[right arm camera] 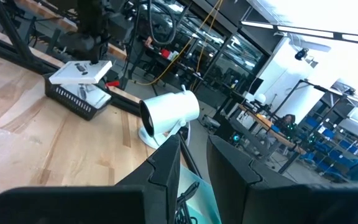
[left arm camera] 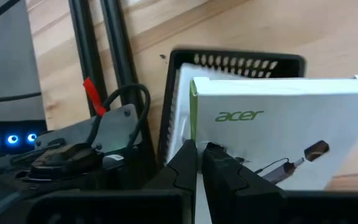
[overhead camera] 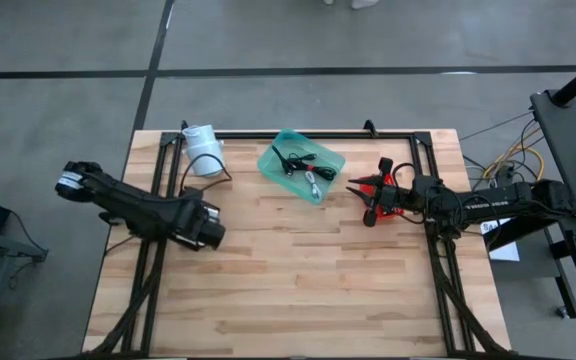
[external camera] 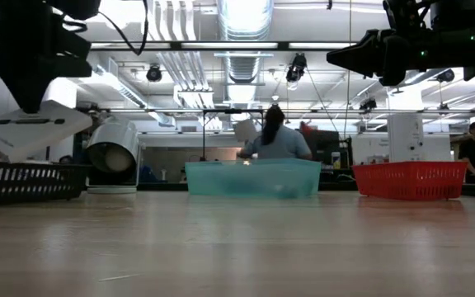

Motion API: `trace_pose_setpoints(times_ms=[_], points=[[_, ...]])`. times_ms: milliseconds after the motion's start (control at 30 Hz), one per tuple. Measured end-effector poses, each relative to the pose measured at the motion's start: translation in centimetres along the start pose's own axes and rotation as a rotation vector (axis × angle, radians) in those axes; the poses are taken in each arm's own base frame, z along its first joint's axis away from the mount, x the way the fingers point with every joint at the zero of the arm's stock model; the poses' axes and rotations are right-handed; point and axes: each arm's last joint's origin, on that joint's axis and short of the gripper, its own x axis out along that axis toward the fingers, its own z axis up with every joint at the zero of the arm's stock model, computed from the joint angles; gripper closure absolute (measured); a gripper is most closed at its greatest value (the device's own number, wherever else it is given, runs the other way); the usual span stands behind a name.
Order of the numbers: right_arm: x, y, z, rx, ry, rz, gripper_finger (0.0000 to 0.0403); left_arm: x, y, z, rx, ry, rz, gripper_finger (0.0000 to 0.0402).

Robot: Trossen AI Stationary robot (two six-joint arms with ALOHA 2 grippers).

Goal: Pick and place items into bin
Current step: Put the white card reader box into the black bin

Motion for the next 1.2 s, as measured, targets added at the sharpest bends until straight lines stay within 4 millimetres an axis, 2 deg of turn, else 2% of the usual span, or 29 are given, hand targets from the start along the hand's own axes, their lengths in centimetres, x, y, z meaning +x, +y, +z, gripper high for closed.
trace_pose_setpoints(times_ms=[100, 433, 633, 967, 1200], points=[[0.0, 0.0, 0.0, 0.0, 0.0, 0.0, 0.0335, 0.0, 0.0, 0.3, -0.013, 0.004, 0.002, 0.0401], [0.0, 0.0, 0.0, 0.0, 0.0, 0.0, 0.0335, -1.8, 0.0, 1.2, 0.029, -0.023, -0.075, 0.0401], [0.0, 0.0, 0.0, 0.0, 0.0, 0.0, 0.0335, -1.4, 0.1, 2.0, 0.043, -0.038, -0.055, 0.0401], [0.0, 0.0, 0.0, 0.0, 0.0, 0.0, 0.0335, -0.7, 0.3, 3.5, 0.255, -0.038, -0.01, 0.0401], [0.0, 0.0, 0.0, 0.0, 0.0, 0.0, 0.0335, 0.5, 0.4, 3.6, 0.401, -0.013, 0.037, 0.0401]])
